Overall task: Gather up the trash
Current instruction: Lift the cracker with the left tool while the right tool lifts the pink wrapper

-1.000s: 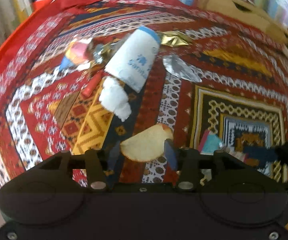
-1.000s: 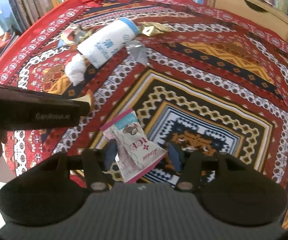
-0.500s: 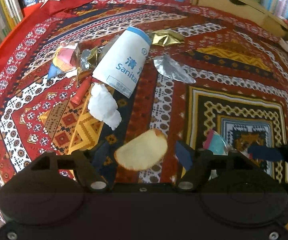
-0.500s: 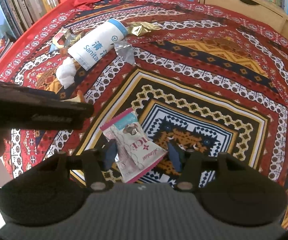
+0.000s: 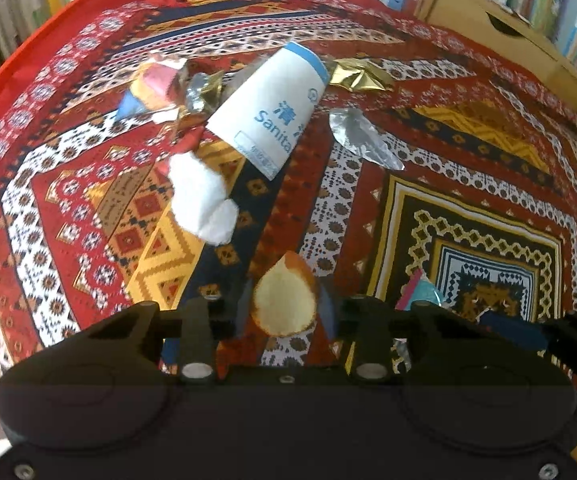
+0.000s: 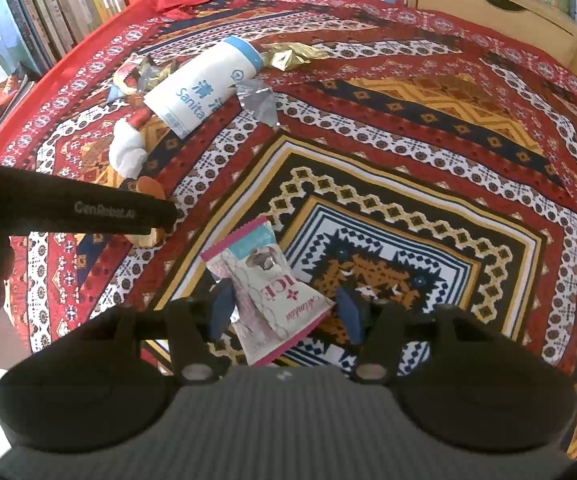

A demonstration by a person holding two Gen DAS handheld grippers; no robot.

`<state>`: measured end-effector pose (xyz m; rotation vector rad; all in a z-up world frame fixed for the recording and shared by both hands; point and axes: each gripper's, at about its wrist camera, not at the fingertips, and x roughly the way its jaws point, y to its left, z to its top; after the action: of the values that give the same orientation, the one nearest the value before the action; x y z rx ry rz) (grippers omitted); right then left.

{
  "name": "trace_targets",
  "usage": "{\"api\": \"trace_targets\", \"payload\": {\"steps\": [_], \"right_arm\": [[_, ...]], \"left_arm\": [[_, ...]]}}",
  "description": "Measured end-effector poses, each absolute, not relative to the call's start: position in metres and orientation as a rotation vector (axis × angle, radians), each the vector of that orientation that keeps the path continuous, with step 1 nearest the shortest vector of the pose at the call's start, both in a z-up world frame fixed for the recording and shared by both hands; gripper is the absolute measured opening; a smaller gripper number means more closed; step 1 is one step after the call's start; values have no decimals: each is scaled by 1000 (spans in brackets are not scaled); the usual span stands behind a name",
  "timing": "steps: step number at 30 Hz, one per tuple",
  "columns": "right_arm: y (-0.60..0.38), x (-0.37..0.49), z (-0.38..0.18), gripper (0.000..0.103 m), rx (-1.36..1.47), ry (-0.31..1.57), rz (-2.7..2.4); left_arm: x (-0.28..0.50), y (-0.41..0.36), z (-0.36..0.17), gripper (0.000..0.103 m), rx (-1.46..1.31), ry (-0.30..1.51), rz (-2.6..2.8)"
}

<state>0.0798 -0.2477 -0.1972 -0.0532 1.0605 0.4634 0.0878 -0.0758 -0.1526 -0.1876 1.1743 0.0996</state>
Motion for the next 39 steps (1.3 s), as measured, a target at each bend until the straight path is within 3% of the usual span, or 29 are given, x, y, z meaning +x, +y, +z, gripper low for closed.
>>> {"api": "trace_targets", "payload": {"steps": [19, 39], "right_arm": [[-233, 37, -185, 58, -79, 1028, 468], [-190, -84, -173, 58, -156, 1024, 478]], "left_arm": [[25, -67, -136, 30, -213, 1145, 132], [-124, -8, -123, 30, -264, 1116, 159]]}}
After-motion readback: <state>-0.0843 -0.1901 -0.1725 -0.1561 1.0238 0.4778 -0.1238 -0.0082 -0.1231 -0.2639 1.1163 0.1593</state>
